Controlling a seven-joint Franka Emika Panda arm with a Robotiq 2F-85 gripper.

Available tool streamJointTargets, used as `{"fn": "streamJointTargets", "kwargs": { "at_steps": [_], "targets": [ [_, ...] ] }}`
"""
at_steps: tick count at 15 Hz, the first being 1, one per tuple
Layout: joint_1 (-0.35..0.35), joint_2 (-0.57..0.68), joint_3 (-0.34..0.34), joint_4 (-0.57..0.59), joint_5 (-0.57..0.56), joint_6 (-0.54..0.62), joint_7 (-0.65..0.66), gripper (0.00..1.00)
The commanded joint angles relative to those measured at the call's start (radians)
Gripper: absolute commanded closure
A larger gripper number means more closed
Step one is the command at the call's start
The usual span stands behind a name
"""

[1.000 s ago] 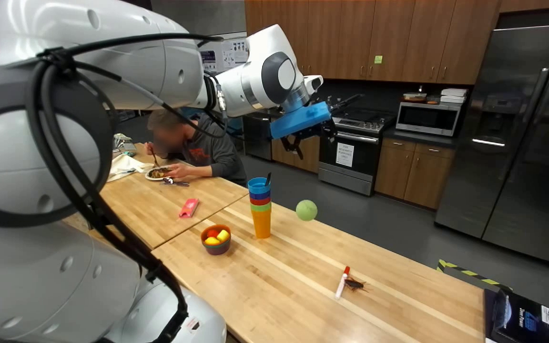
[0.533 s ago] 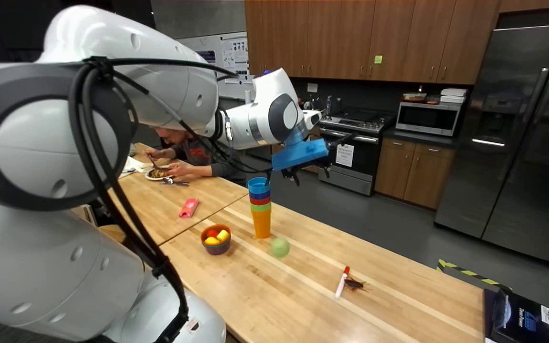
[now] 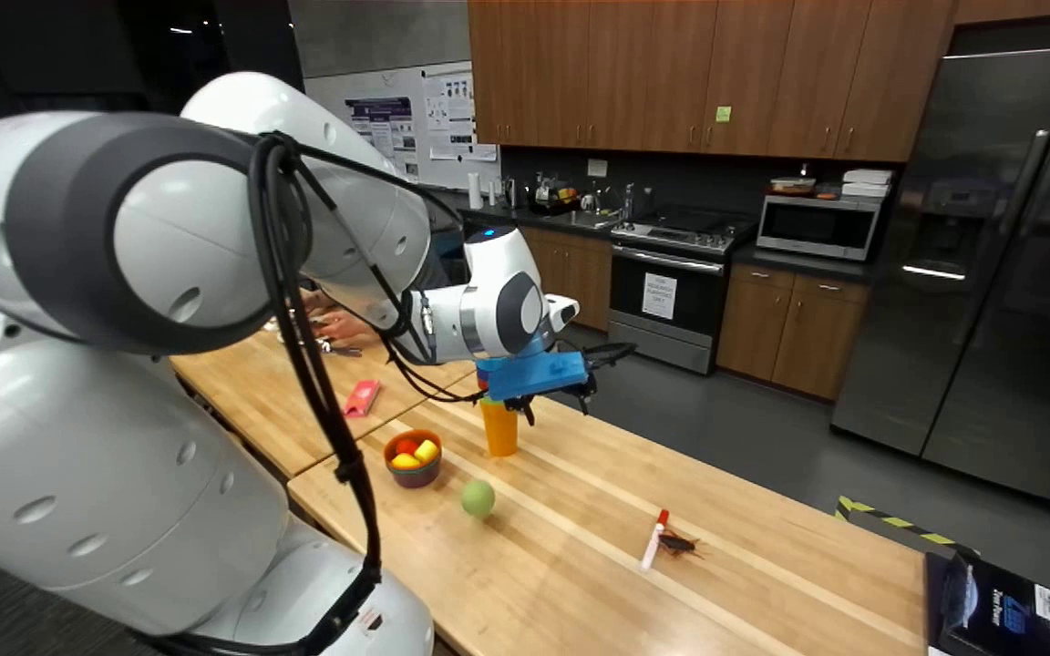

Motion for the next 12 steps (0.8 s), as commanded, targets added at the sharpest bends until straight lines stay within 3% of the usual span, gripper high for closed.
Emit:
{"fn": "streamJointTargets", "kwargs": {
  "at_steps": [1, 2, 3, 5, 12],
  "targets": [
    [0.078, 0.01, 0.043, -0.079, 0.062, 0.059, -0.011, 0.07],
    [0.111, 0.015, 0.054, -0.098, 0.086, 0.078, -0.032, 0.25],
    [0.148, 0.023, 0.065, -0.115, 0.117, 0.093, -0.053, 0.28],
    [0.214, 0.036, 0.092, -0.141, 0.162, 0.109, -0.084, 0.42],
    [0.376, 0.073, 0.163, -0.146, 0.277, 0.093, -0.166, 0.97]
  ]
}}
